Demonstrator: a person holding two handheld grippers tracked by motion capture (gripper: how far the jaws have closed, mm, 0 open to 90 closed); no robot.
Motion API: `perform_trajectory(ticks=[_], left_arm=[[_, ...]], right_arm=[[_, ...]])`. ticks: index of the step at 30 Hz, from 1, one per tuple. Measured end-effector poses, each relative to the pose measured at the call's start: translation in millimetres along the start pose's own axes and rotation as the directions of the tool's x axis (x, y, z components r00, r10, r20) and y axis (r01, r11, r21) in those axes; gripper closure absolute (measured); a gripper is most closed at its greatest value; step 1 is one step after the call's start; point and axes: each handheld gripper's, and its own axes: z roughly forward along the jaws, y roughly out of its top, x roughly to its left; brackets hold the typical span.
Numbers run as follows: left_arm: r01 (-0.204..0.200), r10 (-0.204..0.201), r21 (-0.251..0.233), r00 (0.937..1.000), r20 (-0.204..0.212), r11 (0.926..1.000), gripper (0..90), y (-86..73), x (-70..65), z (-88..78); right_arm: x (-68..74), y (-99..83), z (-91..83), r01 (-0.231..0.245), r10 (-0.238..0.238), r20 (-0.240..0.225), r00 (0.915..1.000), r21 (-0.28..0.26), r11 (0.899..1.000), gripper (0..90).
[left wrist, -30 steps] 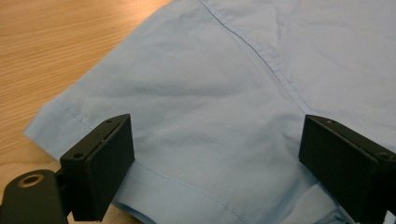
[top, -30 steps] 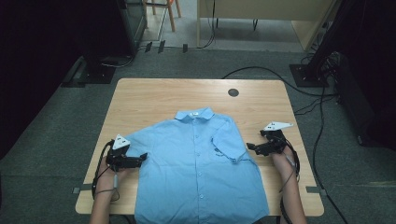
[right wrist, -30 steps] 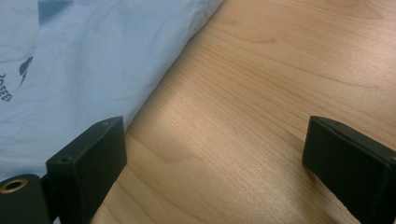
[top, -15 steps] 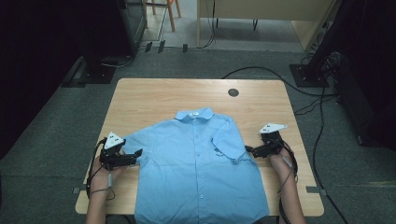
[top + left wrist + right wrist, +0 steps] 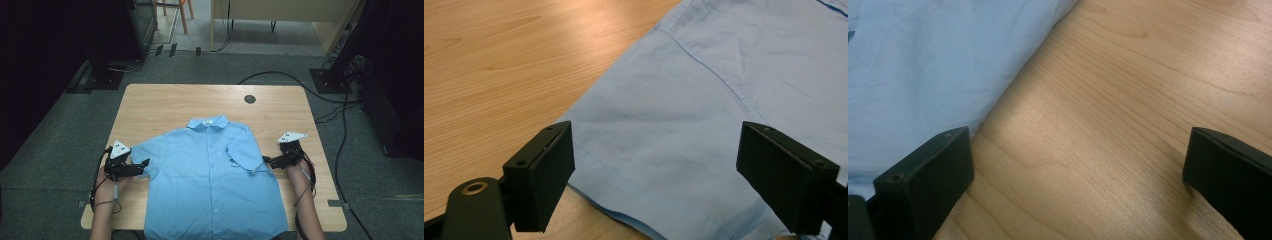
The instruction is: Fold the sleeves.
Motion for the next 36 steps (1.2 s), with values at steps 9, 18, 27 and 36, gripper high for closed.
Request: perform_trajectory(ticks=[9, 18, 27, 36], left_arm=[[-0.001, 0.001, -0.004, 0.9999, -0.015, 1.0, 24.6, 1.6, 8.1, 3.6], [0.001, -0.001, 0.003, 0.9993, -0.037, 1.0, 29.3, -0.4, 22.4, 10.1], [-0.01, 0.011, 0.029, 0.9988, -0.049, 0.9995, 34.1, -0.7, 31.9, 14.5], [-0.023, 0.024, 0.039, 0.999, -0.037, 0.999, 42.8, -1.5, 38.2, 21.4]], right_arm=[[-0.2, 0.0, 0.0, -0.005, 0.005, 0.003, 1.0, 0.0, 1.0, 0.0], [-0.1, 0.0, -0.1, -0.005, 0.005, 0.003, 1.0, 0.0, 1.0, 0.0], [-0.1, 0.0, -0.1, -0.005, 0.005, 0.003, 1.0, 0.001, 1.0, 0.0], [-0.1, 0.0, -0.1, -0.004, 0.004, 0.003, 1.0, 0.001, 1.0, 0.0]])
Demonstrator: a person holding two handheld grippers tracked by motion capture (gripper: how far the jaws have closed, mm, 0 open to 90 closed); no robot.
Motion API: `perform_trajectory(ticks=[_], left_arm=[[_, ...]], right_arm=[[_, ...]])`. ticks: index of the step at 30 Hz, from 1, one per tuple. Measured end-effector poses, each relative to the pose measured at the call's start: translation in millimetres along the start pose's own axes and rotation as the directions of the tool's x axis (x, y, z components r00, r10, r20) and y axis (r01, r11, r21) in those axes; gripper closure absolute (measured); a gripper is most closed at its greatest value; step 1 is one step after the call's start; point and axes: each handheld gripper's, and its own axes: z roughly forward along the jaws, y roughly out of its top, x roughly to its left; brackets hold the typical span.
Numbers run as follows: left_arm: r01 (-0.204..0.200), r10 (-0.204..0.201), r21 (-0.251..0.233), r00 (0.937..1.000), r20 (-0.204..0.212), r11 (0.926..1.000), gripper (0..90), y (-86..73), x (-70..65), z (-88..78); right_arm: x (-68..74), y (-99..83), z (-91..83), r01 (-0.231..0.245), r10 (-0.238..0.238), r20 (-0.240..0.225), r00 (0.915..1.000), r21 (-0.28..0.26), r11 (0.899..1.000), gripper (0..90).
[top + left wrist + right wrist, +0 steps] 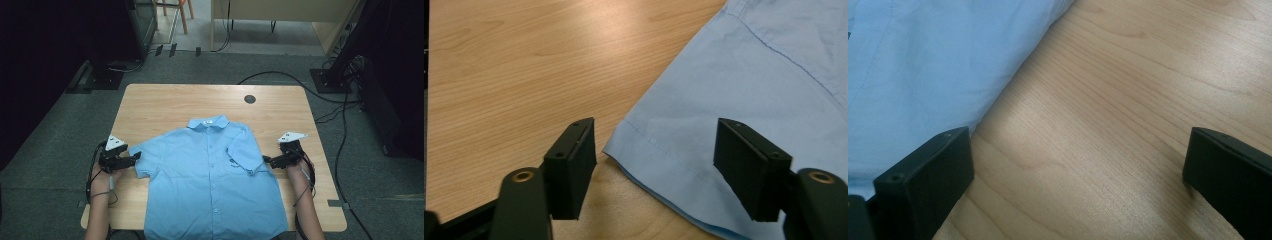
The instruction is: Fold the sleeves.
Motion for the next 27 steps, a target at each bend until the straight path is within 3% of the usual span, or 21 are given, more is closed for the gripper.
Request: perform_trajectory(ticks=[1, 2, 5, 7, 8, 9, 10, 11, 12, 15, 16, 25, 27], left_arm=[[0.016, -0.015, -0.023, 0.9996, 0.023, 0.9996, 42.8, -2.0, 2.2, 0.8], [0.016, -0.015, -0.023, 0.9996, 0.023, 0.9996, 52.8, -2.0, 2.2, 0.8], [0.011, -0.01, -0.034, 0.9995, 0.029, 0.9994, 52.8, -3.3, 1.8, 0.3], [0.012, -0.011, -0.038, 0.9994, 0.034, 0.9992, 63.2, -3.2, -1.3, -0.3], [0.012, -0.011, -0.038, 0.9994, 0.034, 0.9992, 76.1, -3.2, -1.3, -0.3], [-0.005, 0.005, -0.036, 1.0, 0.008, 0.9993, 76.1, -2.8, -5.8, -0.5], [-0.005, 0.005, -0.036, 1.0, 0.008, 0.9993, 85.7, -2.8, -5.8, -0.5], [-0.007, 0.007, -0.035, 0.9999, 0.009, 0.9994, 85.7, -2.6, -6.5, -0.5], [0.018, -0.016, -0.044, 0.9995, 0.028, 0.9989, 87.2, 0.5, -8.7, -2.9], [0.018, -0.016, -0.044, 0.9995, 0.028, 0.9989, 88.3, 0.5, -8.7, -2.9], [0.042, -0.038, -0.084, 0.9978, 0.054, 0.9955, 88.3, 5.2, -10.0, -10.3], [0.051, -0.042, -0.097, 0.9942, 0.099, 0.994, 88.4, 12.4, -18.3, -17.6], [0.023, -0.012, -0.108, 0.9943, 0.106, 0.9938, 88.4, 18.5, -27.4, -20.3]], right_arm=[[0.0, 0.0, 0.0, 0.0, 0.0, 0.0, 1.0, 0.0, 1.0, 0.0], [0.0, 0.0, 0.0, 0.0, 0.0, 0.0, 1.0, 0.0, 1.0, 0.0], [0.0, 0.0, 0.0, 0.0, 0.0, 0.001, 1.0, 0.0, 1.0, 0.0], [0.0, 0.0, 0.0, 0.0, 0.0, 0.0, 1.0, 0.0, 1.0, 0.0], [0.0, 0.0, 0.0, 0.0, 0.0, 0.0, 1.0, 0.0, 1.0, 0.0], [0.0, 0.0, 0.0, 0.0, 0.0, 0.0, 1.0, 0.0, 1.0, 0.0], [0.0, 0.0, 0.0, 0.0, 0.0, 0.0, 1.0, 0.0, 1.0, 0.0], [0.0, 0.0, 0.0, 0.0, 0.0, 0.001, 1.0, 0.0, 1.0, 0.0], [0.1, 0.0, 0.0, 0.0, 0.0, 0.0, 1.0, 0.0, 1.0, 0.0], [0.0, 0.0, 0.0, 0.0, 0.0, 0.0, 1.0, 0.0, 1.0, 0.0], [0.0, 0.0, 0.0, 0.0, 0.0, 0.0, 1.0, 0.0, 1.0, 0.0], [0.0, 0.0, 0.0, 0.0, 0.0, 0.0, 1.0, 0.0, 1.0, 0.0], [0.0, 0.0, 0.0, 0.0, 0.0, 0.0, 1.0, 0.0, 1.0, 0.0]])
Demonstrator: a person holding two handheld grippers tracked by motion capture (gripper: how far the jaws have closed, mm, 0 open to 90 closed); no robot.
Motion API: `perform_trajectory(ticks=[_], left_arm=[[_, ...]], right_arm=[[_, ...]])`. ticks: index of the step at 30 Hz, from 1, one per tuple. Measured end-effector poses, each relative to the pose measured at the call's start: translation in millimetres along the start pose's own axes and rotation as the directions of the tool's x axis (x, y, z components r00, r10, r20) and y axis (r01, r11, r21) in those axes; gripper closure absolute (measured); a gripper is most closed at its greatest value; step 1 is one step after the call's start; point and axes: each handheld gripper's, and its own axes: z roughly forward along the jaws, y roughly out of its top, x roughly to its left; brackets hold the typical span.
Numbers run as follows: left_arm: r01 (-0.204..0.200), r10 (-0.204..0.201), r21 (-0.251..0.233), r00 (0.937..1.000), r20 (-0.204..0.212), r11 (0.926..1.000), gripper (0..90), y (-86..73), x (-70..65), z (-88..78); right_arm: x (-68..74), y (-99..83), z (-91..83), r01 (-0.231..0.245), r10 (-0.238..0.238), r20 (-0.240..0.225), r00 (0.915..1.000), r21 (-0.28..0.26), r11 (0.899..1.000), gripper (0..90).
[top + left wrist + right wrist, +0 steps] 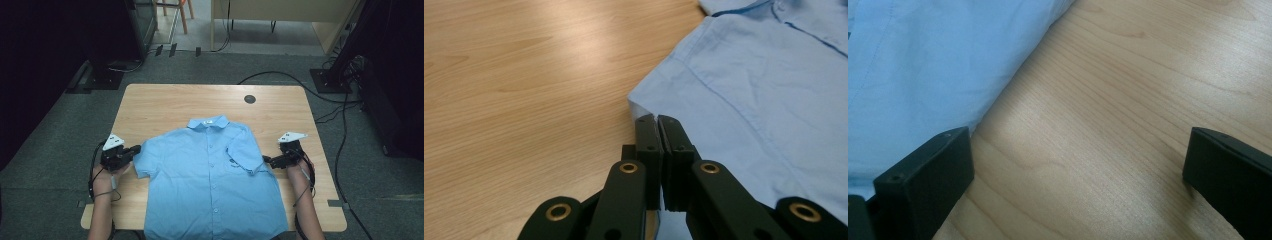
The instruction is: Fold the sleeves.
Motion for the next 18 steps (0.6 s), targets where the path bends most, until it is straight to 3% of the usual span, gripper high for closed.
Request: perform_trajectory(ticks=[2, 3, 6, 8, 12, 18], left_arm=[[0.0, 0.0, 0.0, 1.0, 0.0, 1.0, 88.3, 0.0, 0.0, 0.0], [-0.023, 0.023, -0.006, 0.9996, 0.018, 0.9997, 88.3, 3.4, -7.3, 0.4], [-0.023, 0.023, -0.006, 0.9996, 0.018, 0.9997, 88.3, 3.4, -7.3, 0.4], [-0.036, 0.037, -0.024, 0.9983, 0.046, 0.9991, 88.3, 8.1, -16.1, 0.2], [-0.036, 0.037, -0.027, 0.9981, 0.049, 0.999, 88.3, 8.5, -16.8, 0.3], [-0.046, 0.051, -0.057, 0.9943, 0.093, 0.9973, 88.3, 15.3, -27.1, -0.3]], right_arm=[[0.0, 0.0, 0.0, 0.0, 0.0, 0.0, 1.0, 0.0, 1.0, 0.0], [0.0, 0.0, 0.0, 0.0, 0.0, 0.0, 1.0, 0.0, 1.0, 0.0], [0.0, 0.0, 0.0, 0.0, 0.0, 0.0, 1.0, 0.0, 1.0, 0.0], [0.0, 0.0, 0.0, 0.0, 0.0, 0.0, 1.0, 0.0, 1.0, 0.0], [0.0, 0.0, 0.0, 0.0, 0.0, 0.0, 1.0, 0.0, 1.0, 0.0], [0.0, 0.0, 0.0, 0.0, 0.0, 0.0, 1.0, 0.0, 1.0, 0.0]])
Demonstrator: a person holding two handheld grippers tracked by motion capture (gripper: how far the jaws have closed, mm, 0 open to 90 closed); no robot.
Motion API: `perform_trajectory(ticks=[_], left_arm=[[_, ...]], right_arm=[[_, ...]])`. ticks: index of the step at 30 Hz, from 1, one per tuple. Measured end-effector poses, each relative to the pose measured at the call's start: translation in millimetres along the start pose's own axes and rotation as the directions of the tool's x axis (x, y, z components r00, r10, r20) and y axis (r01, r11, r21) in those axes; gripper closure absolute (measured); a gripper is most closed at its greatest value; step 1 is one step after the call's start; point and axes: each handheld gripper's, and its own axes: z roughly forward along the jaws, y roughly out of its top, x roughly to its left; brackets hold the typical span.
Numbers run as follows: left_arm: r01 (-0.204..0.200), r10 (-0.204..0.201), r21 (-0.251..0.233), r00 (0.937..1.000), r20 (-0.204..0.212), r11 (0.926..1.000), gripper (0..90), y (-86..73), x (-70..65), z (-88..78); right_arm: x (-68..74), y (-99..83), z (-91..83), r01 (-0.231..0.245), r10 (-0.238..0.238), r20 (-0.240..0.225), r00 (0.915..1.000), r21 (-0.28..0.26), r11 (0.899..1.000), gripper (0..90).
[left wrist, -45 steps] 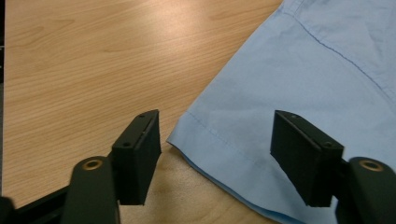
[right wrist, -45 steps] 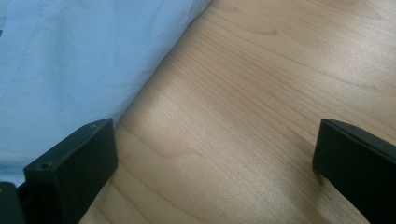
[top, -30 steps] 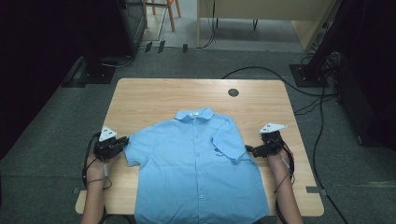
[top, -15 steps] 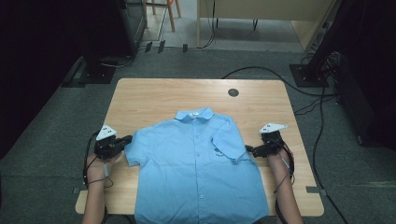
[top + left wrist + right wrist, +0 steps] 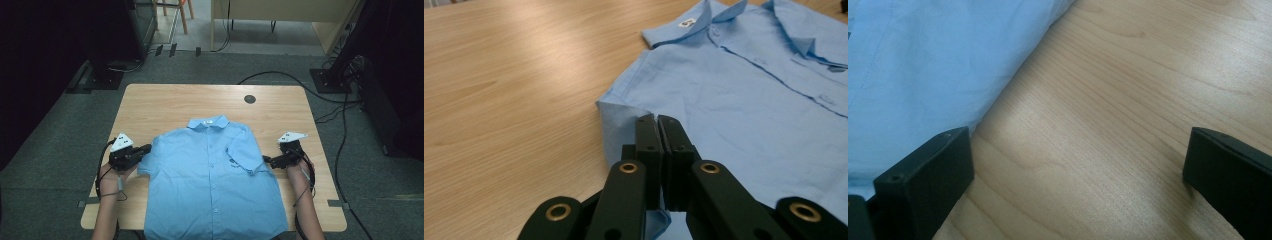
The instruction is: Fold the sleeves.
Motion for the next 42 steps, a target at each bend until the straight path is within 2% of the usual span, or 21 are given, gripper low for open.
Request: perform_trajectory(ticks=[4, 5, 9, 15, 18, 21, 29, 31, 35, 36, 39, 40, 42], left_arm=[[-0.011, 0.011, 0.0, 0.9999, 0.012, 0.9999, 88.3, 2.5, -3.9, 1.4], [-0.031, 0.031, -0.003, 0.9993, 0.021, 0.9995, 88.3, 6.2, -10.8, 3.7], [-0.031, 0.031, -0.003, 0.9992, 0.024, 0.9995, 88.3, 6.6, -11.7, 4.0], [-0.055, 0.055, -0.005, 0.997, 0.054, 0.9985, 88.3, 12.2, -24.2, 10.6], [-0.055, 0.055, -0.005, 0.997, 0.054, 0.9985, 88.2, 12.2, -24.2, 10.6], [-0.059, 0.059, -0.005, 0.9953, 0.077, 0.9983, 88.2, 15.1, -30.8, 15.2], [-0.064, 0.064, -0.003, 0.9944, 0.085, 0.998, 88.3, 16.8, -35.5, 20.3], [-0.067, 0.068, -0.01, 0.9927, 0.1, 0.9977, 88.2, 19.1, -40.1, 23.0], [-0.077, 0.078, -0.011, 0.9914, 0.105, 0.997, 88.2, 21.8, -43.3, 25.5], [-0.079, 0.08, -0.01, 0.9898, 0.118, 0.9968, 88.2, 23.8, -45.8, 29.5], [-0.079, 0.08, -0.01, 0.9898, 0.118, 0.9968, 88.2, 23.8, -45.8, 29.5], [-0.078, 0.078, -0.011, 0.987, 0.14, 0.9969, 88.2, 28.1, -50.7, 32.1], [-0.078, 0.078, -0.011, 0.987, 0.14, 0.9969, 88.1, 28.1, -50.7, 32.1]], right_arm=[[0.0, 0.0, 0.0, 0.0, 0.0, 0.0, 1.0, 0.0, 1.0, 0.0], [0.0, 0.0, 0.0, 0.0, 0.0, 0.0, 1.0, 0.0, 1.0, 0.0], [0.0, 0.0, 0.0, 0.0, 0.0, 0.0, 1.0, 0.0, 1.0, 0.0], [0.0, 0.0, 0.0, 0.0, 0.0, 0.0, 1.0, 0.0, 1.0, 0.0], [0.0, 0.0, 0.0, 0.0, 0.0, 0.0, 1.0, 0.0, 1.0, 0.0], [0.0, 0.0, 0.0, 0.0, 0.0, 0.0, 1.0, 0.0, 1.0, 0.0], [0.0, 0.0, 0.0, 0.0, 0.0, 0.0, 1.0, 0.0, 1.0, 0.0], [0.0, 0.0, 0.0, 0.0, 0.0, 0.0, 1.0, 0.0, 1.0, 0.0], [-0.1, 0.0, 0.0, 0.0, 0.0, 0.0, 1.0, 0.0, 1.0, 0.0], [0.0, 0.0, 0.0, 0.0, 0.0, 0.0, 1.0, 0.0, 1.0, 0.0], [0.0, 0.0, 0.0, 0.0, 0.0, 0.0, 1.0, 0.0, 1.0, 0.0], [0.0, 0.0, 0.0, 0.0, 0.0, 0.0, 1.0, 0.0, 1.0, 0.0], [-0.1, 0.0, 0.0, 0.0, 0.0, 0.0, 1.0, 0.0, 1.0, 0.0]])
